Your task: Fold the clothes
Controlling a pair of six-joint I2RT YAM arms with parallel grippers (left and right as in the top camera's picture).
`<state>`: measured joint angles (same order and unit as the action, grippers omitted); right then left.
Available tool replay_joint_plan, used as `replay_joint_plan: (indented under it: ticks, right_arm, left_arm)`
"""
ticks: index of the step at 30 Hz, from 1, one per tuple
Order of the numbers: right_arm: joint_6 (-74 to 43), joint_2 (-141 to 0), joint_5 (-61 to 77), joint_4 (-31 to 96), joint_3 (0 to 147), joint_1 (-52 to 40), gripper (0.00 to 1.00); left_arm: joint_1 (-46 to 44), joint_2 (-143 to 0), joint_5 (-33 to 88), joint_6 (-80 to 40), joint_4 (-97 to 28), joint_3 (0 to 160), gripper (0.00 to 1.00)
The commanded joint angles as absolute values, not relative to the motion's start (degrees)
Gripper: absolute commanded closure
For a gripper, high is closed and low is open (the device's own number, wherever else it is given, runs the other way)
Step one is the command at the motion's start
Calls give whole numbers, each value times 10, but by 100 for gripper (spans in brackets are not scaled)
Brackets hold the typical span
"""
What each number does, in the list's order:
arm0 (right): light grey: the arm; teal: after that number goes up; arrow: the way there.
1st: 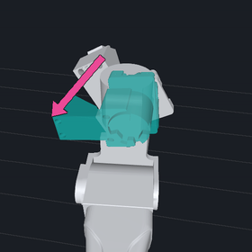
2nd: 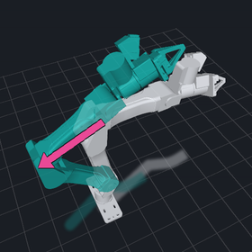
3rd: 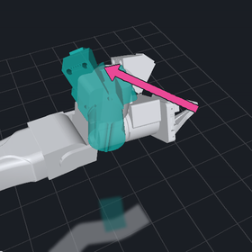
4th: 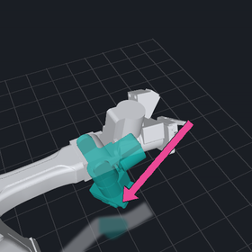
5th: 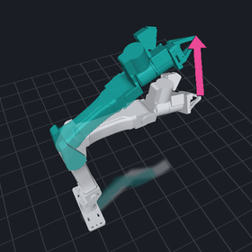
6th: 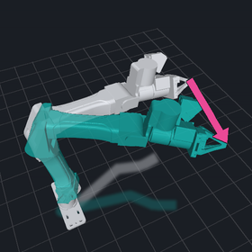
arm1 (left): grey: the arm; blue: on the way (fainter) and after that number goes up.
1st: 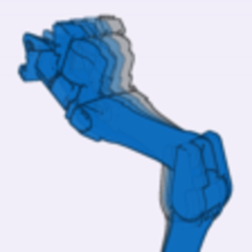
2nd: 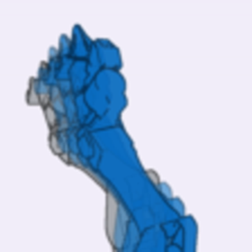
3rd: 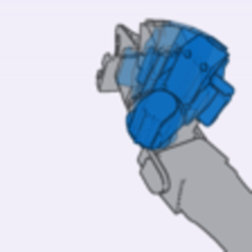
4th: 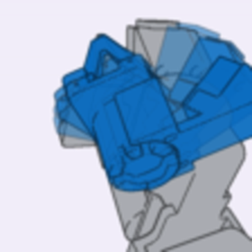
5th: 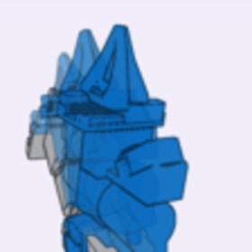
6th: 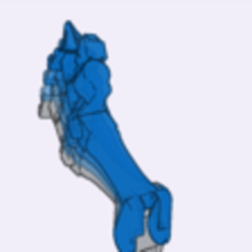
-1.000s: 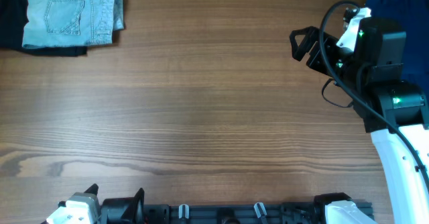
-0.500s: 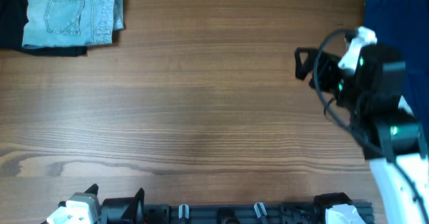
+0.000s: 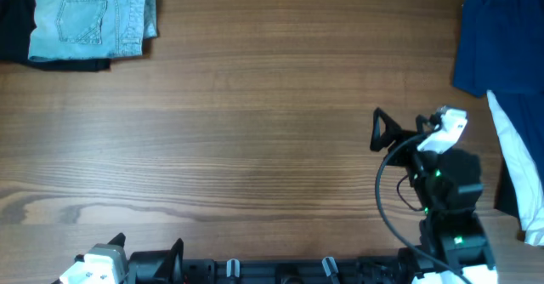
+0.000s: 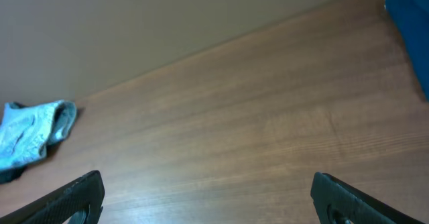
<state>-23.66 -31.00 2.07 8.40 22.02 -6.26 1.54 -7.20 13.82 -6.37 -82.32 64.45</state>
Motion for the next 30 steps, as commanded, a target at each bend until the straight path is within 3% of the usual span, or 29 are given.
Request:
replay_joint_plan:
  ticks: [1, 30]
  right_arm:
    - [-225, -245, 12, 54, 156, -61, 0]
    - [-164, -2, 43, -21, 3, -61, 0]
  left_arm:
    - [13, -68, 147, -69, -821, 644, 0]
    - [13, -68, 147, -69, -821, 644, 0]
